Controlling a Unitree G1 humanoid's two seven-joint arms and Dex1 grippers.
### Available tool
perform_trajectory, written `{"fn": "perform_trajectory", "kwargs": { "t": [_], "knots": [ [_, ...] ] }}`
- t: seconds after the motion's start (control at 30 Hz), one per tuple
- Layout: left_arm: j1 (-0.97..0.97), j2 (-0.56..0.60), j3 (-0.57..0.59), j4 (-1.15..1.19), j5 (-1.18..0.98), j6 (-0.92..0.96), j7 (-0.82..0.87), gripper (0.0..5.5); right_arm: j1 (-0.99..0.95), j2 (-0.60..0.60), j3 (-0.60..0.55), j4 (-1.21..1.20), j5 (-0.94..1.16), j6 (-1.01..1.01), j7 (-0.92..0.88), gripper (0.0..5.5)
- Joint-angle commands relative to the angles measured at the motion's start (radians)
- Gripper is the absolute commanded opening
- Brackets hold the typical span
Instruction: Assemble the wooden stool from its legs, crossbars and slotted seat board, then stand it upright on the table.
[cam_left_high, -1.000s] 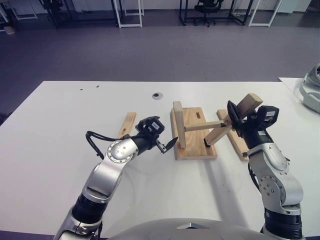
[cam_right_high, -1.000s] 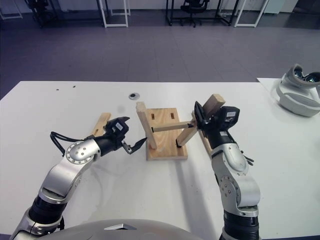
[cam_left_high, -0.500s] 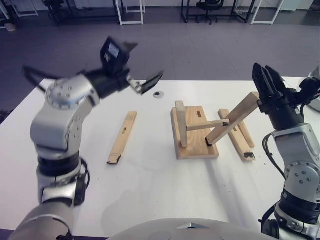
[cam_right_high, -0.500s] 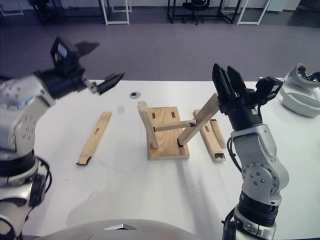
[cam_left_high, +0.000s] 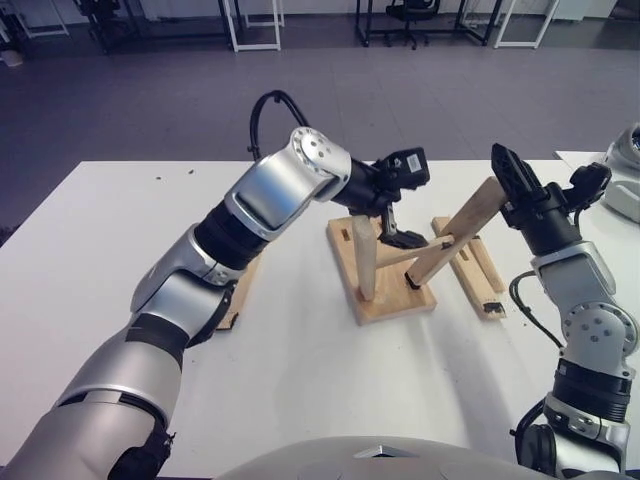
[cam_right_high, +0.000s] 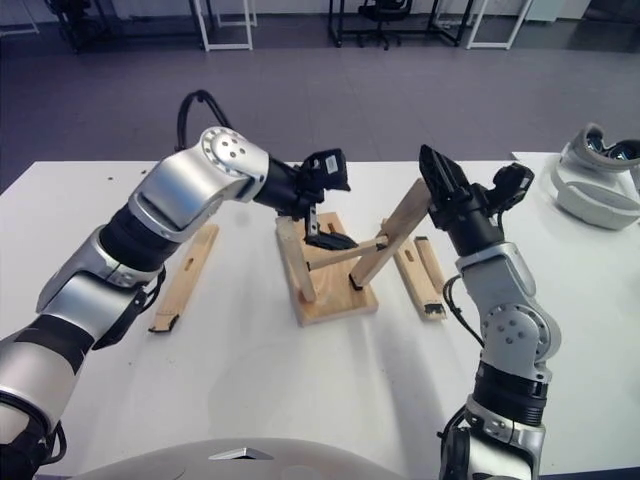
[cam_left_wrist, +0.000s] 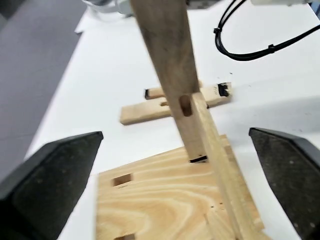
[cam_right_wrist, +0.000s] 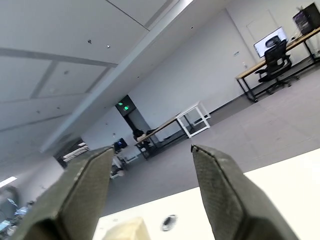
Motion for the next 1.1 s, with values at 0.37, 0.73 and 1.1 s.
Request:
{"fn": "perform_trajectory", "kwargs": {
  "t": [0.37, 0.73, 1.1],
  "knots": [
    [-0.007, -0.082, -0.027, 0.207, 0.125, -0.093, -0.059, 5.40, -0.011, -0.018, 0.040, -0.012, 0.060, 0.076, 0.046, 2.87],
    [0.019, -0.090, 0.004, 0.238, 0.159, -0.099, -0.054, 5.40, 0.050, -0.092, 0.039, 0.032, 0.127, 0.189, 0.203, 2.87],
    [0.047, -0.074, 0.044, 0.261, 0.172, -0.101, -0.045, 5.40, 0.107, -0.094, 0.041, 0.013, 0.100, 0.167, 0.301, 2.32]
  ]
}}
